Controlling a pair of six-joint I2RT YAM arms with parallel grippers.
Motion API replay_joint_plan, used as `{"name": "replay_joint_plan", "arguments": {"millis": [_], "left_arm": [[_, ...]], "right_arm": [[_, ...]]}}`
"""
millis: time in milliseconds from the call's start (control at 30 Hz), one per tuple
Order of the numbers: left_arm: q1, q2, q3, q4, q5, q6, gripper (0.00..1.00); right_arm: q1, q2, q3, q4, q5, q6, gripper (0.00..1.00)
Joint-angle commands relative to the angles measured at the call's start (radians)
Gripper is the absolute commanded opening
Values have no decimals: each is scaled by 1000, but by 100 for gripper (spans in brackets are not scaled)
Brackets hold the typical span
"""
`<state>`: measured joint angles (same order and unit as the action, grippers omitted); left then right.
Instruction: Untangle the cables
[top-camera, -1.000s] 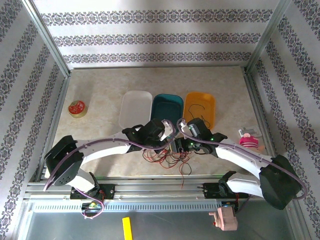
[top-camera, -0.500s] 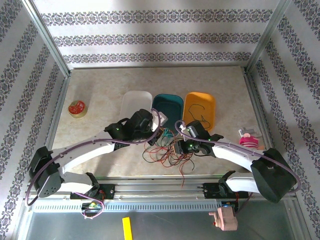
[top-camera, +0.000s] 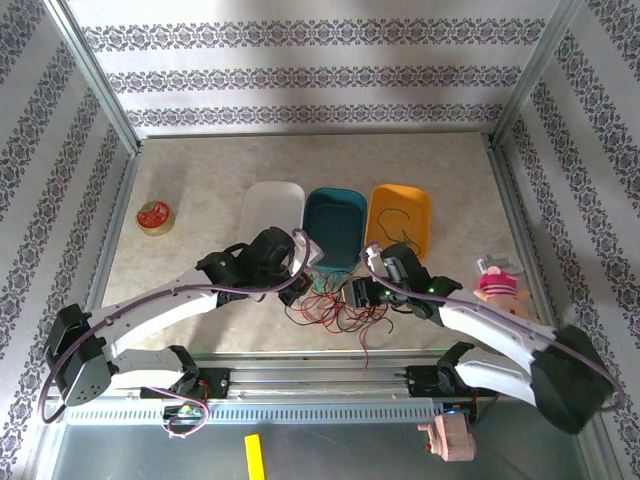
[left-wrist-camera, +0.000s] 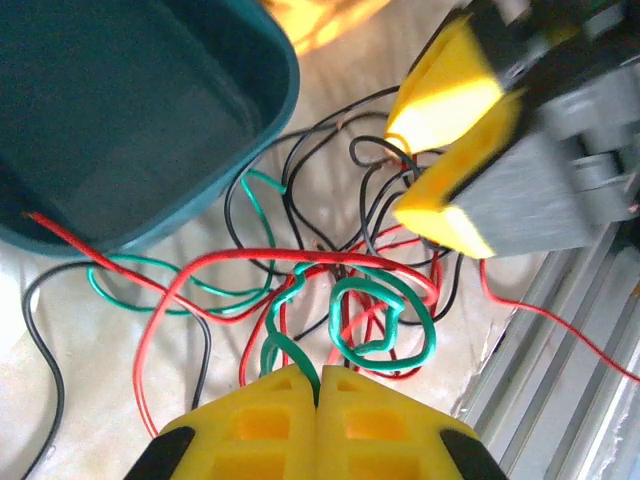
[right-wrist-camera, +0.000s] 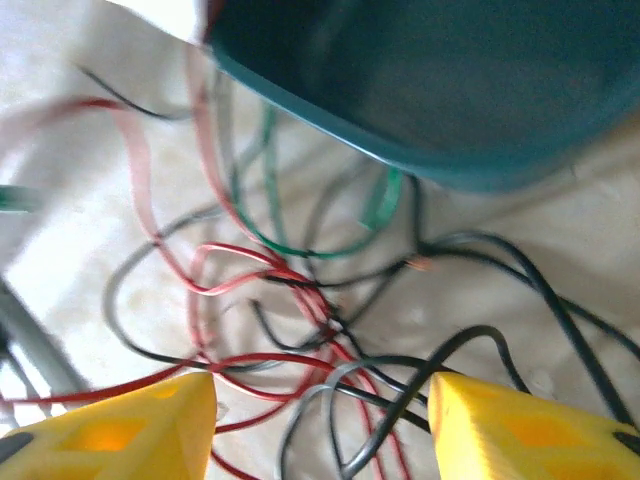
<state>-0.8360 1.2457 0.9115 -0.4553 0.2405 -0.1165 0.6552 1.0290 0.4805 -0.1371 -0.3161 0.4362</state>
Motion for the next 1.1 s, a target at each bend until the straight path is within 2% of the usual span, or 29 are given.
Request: {"name": "replay_joint_plan", "arguments": {"millis": [0,100,200,433,700,867,1067], "left_arm": [[11,36,-14,-38,16,-10,0],[11,58,-19,-24,14,-8,0],[10,70,-19,-14,5,-1,0],[10,47,-4,-33,23,9,0],[11,36,30,-29,-76,-67,0],[15,17,36,65,-57,-118,0],[26,9,67,127,-48,-158,0]], "right_arm": [[17,-97,-6,23,31,-36,60],[20,-103,13,26,-61,-51,61],[40,-34,48,16,-142,-66,60],[69,114,116,1,-138,-95,55],[60,58,150,1,-243,-100,55],[32,31,177,17,-267,-76,53],[17,85,214,21,-268,-58,48]]}}
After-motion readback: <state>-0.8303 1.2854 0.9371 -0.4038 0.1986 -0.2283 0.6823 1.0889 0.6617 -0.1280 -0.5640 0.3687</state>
